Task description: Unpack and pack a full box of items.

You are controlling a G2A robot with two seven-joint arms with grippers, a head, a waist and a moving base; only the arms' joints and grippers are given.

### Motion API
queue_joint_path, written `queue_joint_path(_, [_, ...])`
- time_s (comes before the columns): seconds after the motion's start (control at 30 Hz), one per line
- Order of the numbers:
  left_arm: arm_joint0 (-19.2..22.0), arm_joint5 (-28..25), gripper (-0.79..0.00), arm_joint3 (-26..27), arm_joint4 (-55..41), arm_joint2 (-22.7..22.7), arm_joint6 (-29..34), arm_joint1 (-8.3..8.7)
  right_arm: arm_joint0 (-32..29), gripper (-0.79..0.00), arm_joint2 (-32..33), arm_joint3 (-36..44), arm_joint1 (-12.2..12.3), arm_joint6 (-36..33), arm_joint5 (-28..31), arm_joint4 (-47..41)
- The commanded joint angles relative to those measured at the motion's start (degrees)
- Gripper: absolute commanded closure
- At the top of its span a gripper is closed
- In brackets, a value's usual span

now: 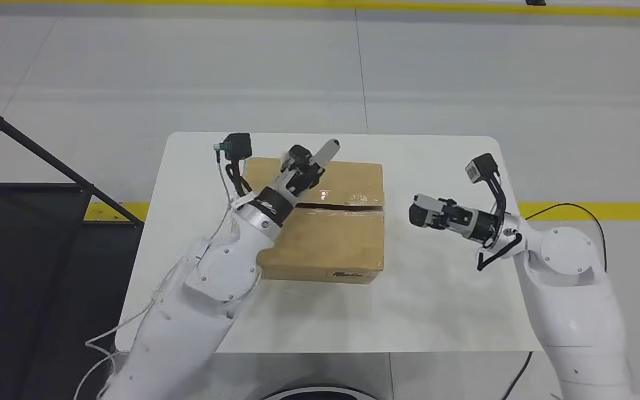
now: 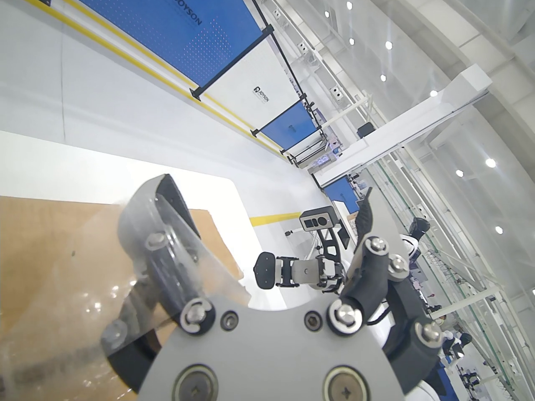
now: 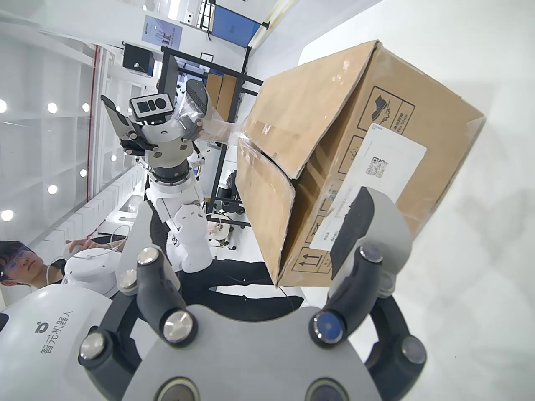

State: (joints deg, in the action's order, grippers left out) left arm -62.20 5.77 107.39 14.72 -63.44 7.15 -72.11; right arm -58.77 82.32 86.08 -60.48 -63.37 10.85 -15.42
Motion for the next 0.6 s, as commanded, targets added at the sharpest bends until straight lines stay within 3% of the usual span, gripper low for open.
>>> queue_joint_path(0.0, [0.87,0.21,-0.785,-1.35,0.26,1.35,-0.39,-0.36,-0.68,-0.785,0.58,0.20,0.18,-0.04,0.22,-0.14])
queue_joint_path(0.57, [5.91,1.19,-0.785,-7.38,0.68,8.72,-2.32,-3.30,-5.05,-0.785,4.33,0.08,1.49,-1.02,2.18,-2.12])
